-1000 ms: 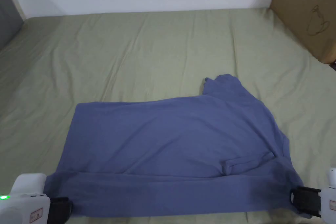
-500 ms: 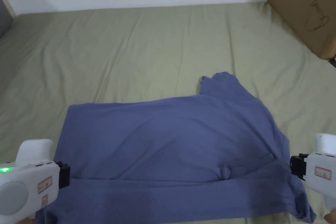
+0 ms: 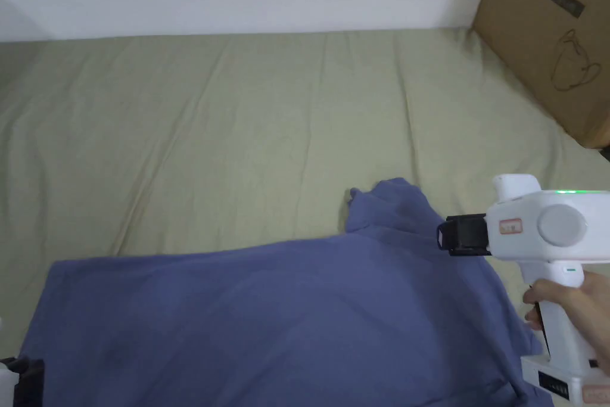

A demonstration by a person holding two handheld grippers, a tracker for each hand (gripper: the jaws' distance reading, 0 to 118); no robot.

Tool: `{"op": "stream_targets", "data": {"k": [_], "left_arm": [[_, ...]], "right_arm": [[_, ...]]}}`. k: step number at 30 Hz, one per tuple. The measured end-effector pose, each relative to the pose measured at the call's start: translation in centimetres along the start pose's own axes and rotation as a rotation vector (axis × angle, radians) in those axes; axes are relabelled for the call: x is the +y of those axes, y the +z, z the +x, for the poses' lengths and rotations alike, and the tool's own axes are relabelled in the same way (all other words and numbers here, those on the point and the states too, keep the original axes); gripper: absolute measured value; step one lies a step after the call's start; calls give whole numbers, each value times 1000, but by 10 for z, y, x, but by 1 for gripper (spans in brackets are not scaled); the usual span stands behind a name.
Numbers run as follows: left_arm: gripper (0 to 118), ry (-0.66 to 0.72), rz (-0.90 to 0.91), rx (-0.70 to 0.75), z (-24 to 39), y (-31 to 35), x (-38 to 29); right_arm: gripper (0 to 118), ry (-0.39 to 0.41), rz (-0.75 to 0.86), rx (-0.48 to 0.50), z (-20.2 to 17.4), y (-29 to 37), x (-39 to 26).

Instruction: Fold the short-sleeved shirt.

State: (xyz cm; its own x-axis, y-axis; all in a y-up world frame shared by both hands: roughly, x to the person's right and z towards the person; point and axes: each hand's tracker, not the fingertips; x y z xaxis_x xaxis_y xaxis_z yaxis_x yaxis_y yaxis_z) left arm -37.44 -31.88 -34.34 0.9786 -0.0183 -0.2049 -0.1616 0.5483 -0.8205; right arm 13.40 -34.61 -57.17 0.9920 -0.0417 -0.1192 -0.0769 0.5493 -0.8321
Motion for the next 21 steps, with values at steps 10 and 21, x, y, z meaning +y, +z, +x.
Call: {"op": "stream_targets", "data": {"k": [10, 21], "left_arm": [[0, 4, -55, 21, -8, -30, 12], [0, 20, -57, 25, -15, -34, 17]], "right_arm": [[63, 65, -140, -27, -1, -76, 22], [0, 58, -79, -21, -4, -50, 32]]}}
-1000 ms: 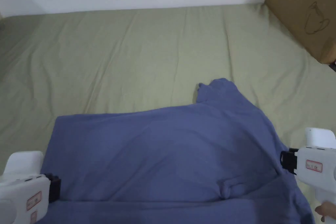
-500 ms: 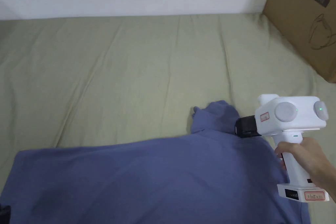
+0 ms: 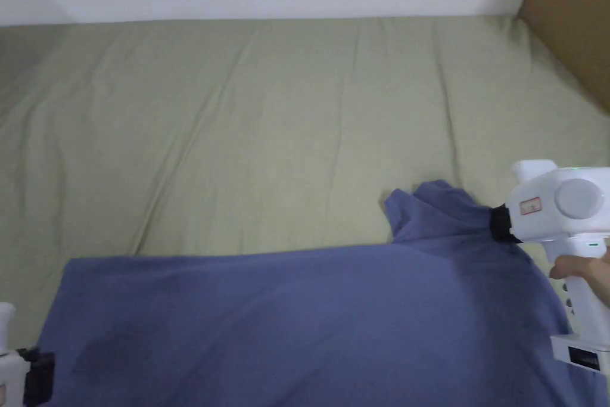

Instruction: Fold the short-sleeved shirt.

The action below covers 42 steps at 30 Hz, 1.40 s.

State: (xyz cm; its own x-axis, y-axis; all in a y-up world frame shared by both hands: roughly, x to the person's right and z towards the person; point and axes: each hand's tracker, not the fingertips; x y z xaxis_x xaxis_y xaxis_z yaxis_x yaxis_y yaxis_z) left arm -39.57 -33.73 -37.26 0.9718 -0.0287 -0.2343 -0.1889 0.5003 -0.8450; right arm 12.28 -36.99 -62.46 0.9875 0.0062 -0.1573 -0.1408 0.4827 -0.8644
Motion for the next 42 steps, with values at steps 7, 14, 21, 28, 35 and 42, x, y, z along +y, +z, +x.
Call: {"op": "stream_targets", "data": {"k": [7, 14, 21, 28, 35, 42], "left_arm": [[35, 52, 48, -44, -27, -28, 59], [102, 101, 17, -61, -35, -107, 125], [0, 16, -37, 22, -10, -117, 126], [0, -16, -15, -29, -9, -85, 118], [0, -35, 106, -41, -20, 14, 88], [0, -42, 131, -59, -42, 94, -1]], "right_arm": [[0, -12, 28, 21, -3, 9, 3], [0, -4, 8, 16, -3, 7, 3], [0, -13, 3, 24, -6, 14, 2], [0, -38, 70, 71, 1, 59, 2], [0, -24, 136, 83, 11, 135, -37], [0, -5, 130, 105, 18, 206, -137]]}}
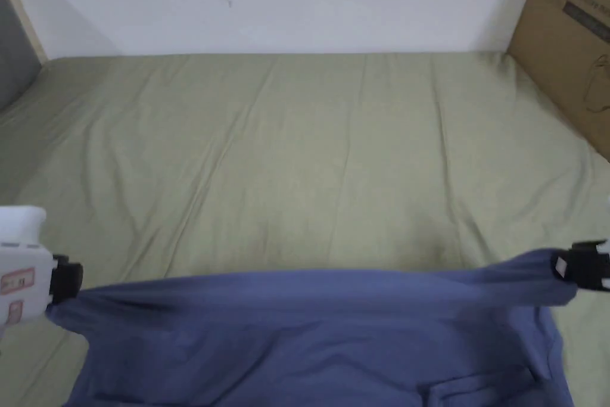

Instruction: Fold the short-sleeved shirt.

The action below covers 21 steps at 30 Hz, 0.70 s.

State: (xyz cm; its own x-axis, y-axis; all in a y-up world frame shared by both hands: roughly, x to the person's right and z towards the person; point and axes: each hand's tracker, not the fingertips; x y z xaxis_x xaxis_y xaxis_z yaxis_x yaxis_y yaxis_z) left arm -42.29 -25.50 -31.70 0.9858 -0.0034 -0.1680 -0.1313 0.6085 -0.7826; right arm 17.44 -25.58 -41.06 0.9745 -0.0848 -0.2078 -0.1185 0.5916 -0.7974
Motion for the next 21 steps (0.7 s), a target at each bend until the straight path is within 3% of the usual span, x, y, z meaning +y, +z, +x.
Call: {"op": "stream_targets", "data": {"k": [4, 12, 13, 14, 15, 16, 18, 21], "left_arm": [[0, -8, -82, -4, -3, 17, -62], [5, 59, -190, -33, -10, 7, -140], [27, 75, -182, -35, -11, 6, -144], [64, 89, -180, -44, -13, 5, -145], [64, 96, -186, -48, -15, 5, -145], [77, 96, -197, -38, -16, 5, -143], [115, 97, -169, -47, -19, 11, -141], [114, 188, -110, -120, -27, 25, -132]], "right_arm": [[0, -8, -81, -18, -2, 18, -68], [3, -106, -203, -37, 0, 9, -170], [22, -110, -201, -34, -1, 8, -174], [46, -112, -203, -38, -4, 9, -174], [46, -110, -204, -54, -7, 11, -172], [54, -100, -192, -76, -10, 13, -170], [77, -92, -149, -98, -15, 23, -161], [77, -102, -41, -110, -32, 41, -143]]}}
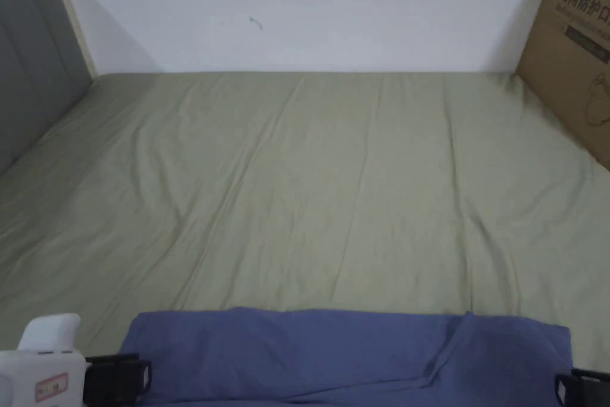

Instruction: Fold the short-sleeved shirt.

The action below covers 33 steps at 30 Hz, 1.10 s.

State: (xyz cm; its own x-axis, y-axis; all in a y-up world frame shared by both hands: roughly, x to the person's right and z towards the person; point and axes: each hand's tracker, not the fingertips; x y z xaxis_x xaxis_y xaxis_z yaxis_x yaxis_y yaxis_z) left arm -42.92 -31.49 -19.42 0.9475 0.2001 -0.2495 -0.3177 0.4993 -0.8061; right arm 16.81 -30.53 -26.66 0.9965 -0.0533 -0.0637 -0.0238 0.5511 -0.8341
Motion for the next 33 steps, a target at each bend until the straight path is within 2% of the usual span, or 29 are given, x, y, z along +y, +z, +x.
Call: {"op": "stream_targets", "data": {"k": [1, 2, 3, 4, 5, 7, 9, 12, 13, 15, 16, 19, 23, 26, 27, 29, 30, 31, 32, 33], "left_arm": [[111, 35, 0, -35, -3, 3, 3], [100, 68, 11, -88, 1, 12, 2], [72, 88, 32, -123, 0, 15, 2], [17, 113, 42, -150, -2, 16, 3], [0, 126, 44, -137, -3, 14, 2], [0, 95, 41, -100, 2, 16, -3], [0, 86, 38, -73, -1, 17, -8], [0, 164, 50, -102, -16, 14, -16], [14, 192, 54, -103, -23, 11, -17], [66, 218, 31, -83, -34, 5, -19], [85, 224, 19, -82, -39, -1, -21], [93, 284, -18, -130, -47, -16, -25], [93, 394, -107, -242, -48, -52, -31], [90, 352, -82, -175, -34, -56, -27], [83, 338, -82, -142, -32, -55, -25], [40, 239, -91, -38, -26, -52, -21], [28, 220, -98, -36, -25, -51, -21], [15, 255, -81, -103, -25, -50, -21], [9, 292, -88, -141, -22, -47, -19], [9, 242, -99, -62, -15, -45, -16]], "right_arm": [[75, -1, 44, 28, -7, 7, 5], [66, 0, 81, 56, -18, 12, 9], [43, 7, 116, 81, -27, 15, 11], [8, 15, 151, 85, -41, 14, 13], [4, 18, 149, 78, -51, 12, 13], [1, 55, 162, 128, -77, 5, 13], [1, 57, 139, 151, -98, -5, 13], [1, 80, 104, 194, -127, -18, 9], [1, 85, 89, 207, -131, -24, 8], [1, 103, 63, 231, -143, -30, 6], [1, 113, 53, 235, -148, -33, 4], [1, 134, 25, 243, -154, -40, 2], [1, 141, -3, 244, -155, -49, 2], [1, 150, -16, 229, -151, -54, 2], [1, 152, -18, 226, -150, -55, 2], [1, 154, -21, 222, -152, -55, 2], [1, 153, -24, 221, -151, -57, 2], [1, 150, -29, 219, -150, -59, 3], [1, 143, -29, 215, -148, -60, 3], [1, 135, -29, 212, -148, -60, 2]]}}
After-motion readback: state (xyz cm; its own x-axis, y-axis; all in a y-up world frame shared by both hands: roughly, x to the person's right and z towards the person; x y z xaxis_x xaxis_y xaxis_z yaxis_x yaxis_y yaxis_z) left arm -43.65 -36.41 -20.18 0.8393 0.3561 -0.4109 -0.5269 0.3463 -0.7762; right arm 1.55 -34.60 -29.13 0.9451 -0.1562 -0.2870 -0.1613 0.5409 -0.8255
